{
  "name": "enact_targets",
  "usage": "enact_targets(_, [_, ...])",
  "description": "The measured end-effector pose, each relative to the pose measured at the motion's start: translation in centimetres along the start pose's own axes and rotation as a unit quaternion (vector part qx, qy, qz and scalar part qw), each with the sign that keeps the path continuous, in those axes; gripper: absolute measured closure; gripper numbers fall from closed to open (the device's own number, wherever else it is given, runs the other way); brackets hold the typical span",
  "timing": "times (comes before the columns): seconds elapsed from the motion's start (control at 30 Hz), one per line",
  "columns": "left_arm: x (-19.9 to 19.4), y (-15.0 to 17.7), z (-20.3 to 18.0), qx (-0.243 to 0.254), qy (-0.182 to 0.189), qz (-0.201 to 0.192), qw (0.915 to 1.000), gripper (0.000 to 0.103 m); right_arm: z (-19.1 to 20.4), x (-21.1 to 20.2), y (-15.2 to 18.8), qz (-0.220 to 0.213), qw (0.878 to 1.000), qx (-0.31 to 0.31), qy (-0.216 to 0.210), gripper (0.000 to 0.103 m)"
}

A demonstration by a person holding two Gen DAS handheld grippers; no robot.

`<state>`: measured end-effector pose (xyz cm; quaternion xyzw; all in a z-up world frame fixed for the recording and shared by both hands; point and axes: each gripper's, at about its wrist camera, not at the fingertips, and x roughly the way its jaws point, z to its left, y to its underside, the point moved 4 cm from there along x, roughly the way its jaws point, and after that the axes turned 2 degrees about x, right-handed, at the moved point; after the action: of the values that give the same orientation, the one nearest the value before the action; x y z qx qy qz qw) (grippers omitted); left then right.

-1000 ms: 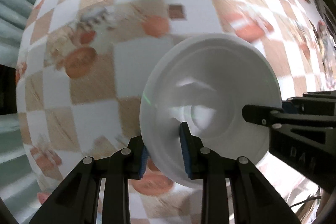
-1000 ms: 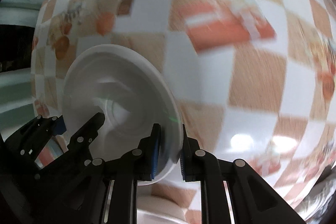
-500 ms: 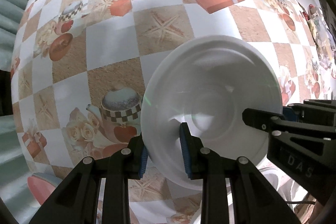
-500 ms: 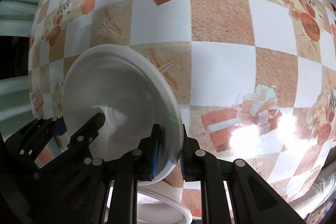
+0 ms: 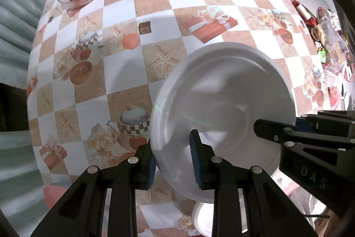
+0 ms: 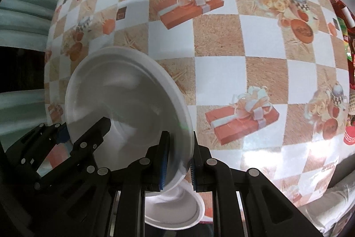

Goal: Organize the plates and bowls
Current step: 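Carry the white plate with both tools toward the table edge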

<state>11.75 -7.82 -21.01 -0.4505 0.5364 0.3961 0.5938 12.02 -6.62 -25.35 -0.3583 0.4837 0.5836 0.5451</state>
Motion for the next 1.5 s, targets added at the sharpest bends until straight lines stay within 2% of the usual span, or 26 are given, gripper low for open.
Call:
enact_targets(0.13, [-2.1, 0.5, 0.4, 0.014, 0.009, -0.006, 0.9999, 0.073, -0.9, -2.0, 1.0, -0.009, 1.000, 0.006, 0.003, 0.085])
enact_targets(0.4, [-2.3, 3.1, -1.1, 0.054, 0.015, -0.002, 0.9984, 0.073, -0.9, -2.9, 5.4, -0.009, 1.000, 0.025, 0.012, 0.085])
enact_targets(0.63, [-1.9, 6.7, -2.9, 0.097, 0.019, 0.020, 0.9949, 0.073, -1.4, -1.7, 9.3, 0.008, 0.999, 0.051, 0.014, 0.085])
enact_targets(0.83, [-1.2, 8.5, -4.2, 0.127, 0.018, 0.028, 0.9914, 0.073, -2.2, -0.9, 11.9, 0.021, 0.997, 0.073, 0.018, 0.085])
enact_targets(1.33, [0.6, 10.0, -4.3, 0.130, 0.006, 0.055, 0.9900, 0.072, -2.0, 1.7, 12.9, 0.038, 0.996, 0.084, 0.022, 0.084])
enact_targets(1.43, [0.6, 10.0, -4.4, 0.131, 0.001, 0.055, 0.9899, 0.069, -1.8, 1.8, 12.9, 0.040, 0.995, 0.085, 0.020, 0.084])
enact_targets(1.47, [0.7, 10.0, -4.4, 0.130, 0.002, 0.056, 0.9899, 0.066, -1.7, 1.8, 12.8, 0.041, 0.995, 0.084, 0.019, 0.084])
enact_targets(1.5, [0.6, 10.1, -4.4, 0.129, 0.002, 0.055, 0.9900, 0.058, -1.6, 1.8, 12.8, 0.042, 0.995, 0.083, 0.018, 0.084])
